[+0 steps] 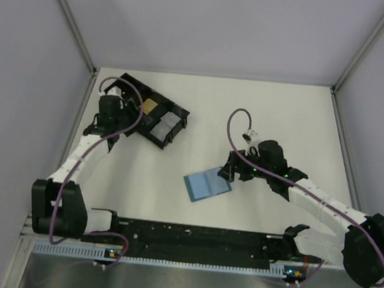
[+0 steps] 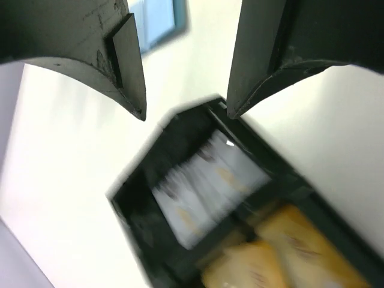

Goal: Take the credit cards out of the card holder
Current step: Place the credit card in the storage box, then remove the credit card from the card holder.

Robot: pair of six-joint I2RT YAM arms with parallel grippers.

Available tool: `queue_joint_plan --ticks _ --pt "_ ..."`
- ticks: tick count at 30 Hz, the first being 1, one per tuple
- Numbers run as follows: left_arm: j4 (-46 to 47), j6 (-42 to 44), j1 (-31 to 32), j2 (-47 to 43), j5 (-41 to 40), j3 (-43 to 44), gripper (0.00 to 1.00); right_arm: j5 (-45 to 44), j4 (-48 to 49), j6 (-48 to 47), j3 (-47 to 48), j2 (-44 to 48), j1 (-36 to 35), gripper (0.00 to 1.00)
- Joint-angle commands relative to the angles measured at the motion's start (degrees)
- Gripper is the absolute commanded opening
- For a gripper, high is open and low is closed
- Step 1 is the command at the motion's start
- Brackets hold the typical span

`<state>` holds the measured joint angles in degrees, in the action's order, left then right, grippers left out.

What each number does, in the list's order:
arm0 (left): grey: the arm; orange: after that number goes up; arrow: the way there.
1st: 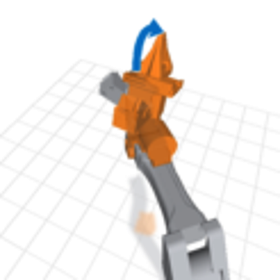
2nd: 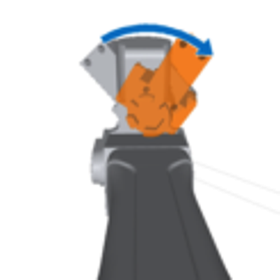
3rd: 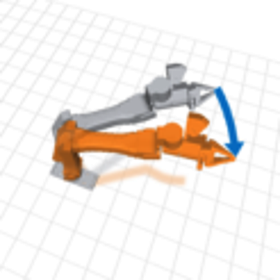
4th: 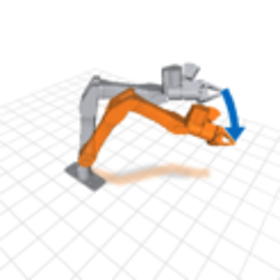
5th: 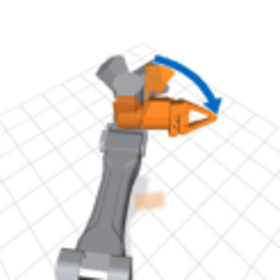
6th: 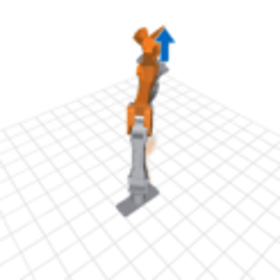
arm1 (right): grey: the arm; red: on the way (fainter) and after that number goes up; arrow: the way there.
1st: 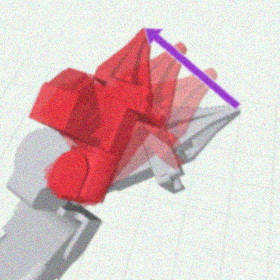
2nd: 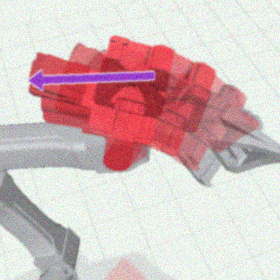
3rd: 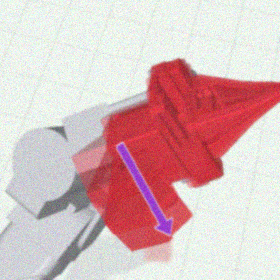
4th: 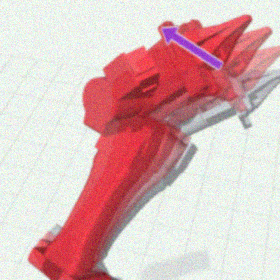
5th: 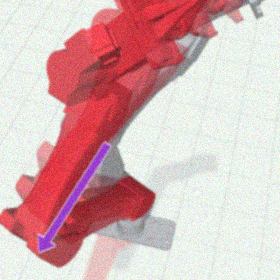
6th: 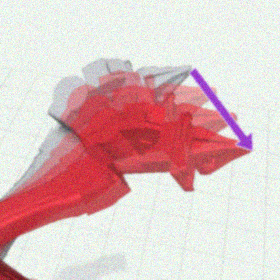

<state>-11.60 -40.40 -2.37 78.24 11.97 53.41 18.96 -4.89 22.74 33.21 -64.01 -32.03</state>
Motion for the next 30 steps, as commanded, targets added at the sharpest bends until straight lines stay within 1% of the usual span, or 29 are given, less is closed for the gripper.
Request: queue_joint_plan --ticks 1,2,6,9,13,17,19,22,24,27,30 --pt "-0.1 3.7 12.1 -12.7 -5.8 -5.1 0.6 -2.0 1.3 1.8 4.2 -1.0 -2.9 0.86" --pt "-0.3 3.7 15.3 -15.4 -6.8 -6.5 0.59 -3.2 0.9 1.9 4.7 -1.4 -3.4 0.84" --pt "-1.1 3.0 25.7 -21.1 -9.8 -12.3 0.59 -6.7 -1.9 1.3 7.5 -3.4 -5.4 0.81" --pt "0.3 0.6 34.2 -23.1 -11.4 -15.9 0.56 -8.3 -3.6 1.3 9.5 -5.2 -6.5 0.79" --pt "3.4 -0.9 43.1 -21.7 -17.6 -18.1 0.54 -9.7 -5.9 2.0 11.8 -7.8 -7.4 0.76" --pt "7.0 -1.5 49.7 -16.7 -19.3 -17.6 0.49 -10.3 -9.4 2.2 14.7 -11.7 -8.0 0.72" --pt "7.5 -1.5 52.2 -13.7 -20.0 -16.7 0.45 -10.7 -11.9 2.0 16.2 -14.1 -8.3 0.7" --pt "7.6 -1.3 54.2 -9.2 -19.9 -15.4 0.42 -10.6 -13.0 2.0 17.1 -17.0 -8.7 0.68" --pt "7.6 -1.2 54.8 -7.0 -19.4 -15.3 0.37 -10.1 -13.1 2.0 17.5 -18.5 -8.8 0.67" --pt "7.7 -1.3 55.0 -3.6 -18.2 -15.6 0.29 -11.6 -13.6 1.9 17.5 -20.4 -8.8 0.65" --pt "7.8 -2.0 55.0 -0.4 -16.6 -15.5 0.24 -12.2 -13.7 1.4 17.2 -21.8 -8.8 0.64"
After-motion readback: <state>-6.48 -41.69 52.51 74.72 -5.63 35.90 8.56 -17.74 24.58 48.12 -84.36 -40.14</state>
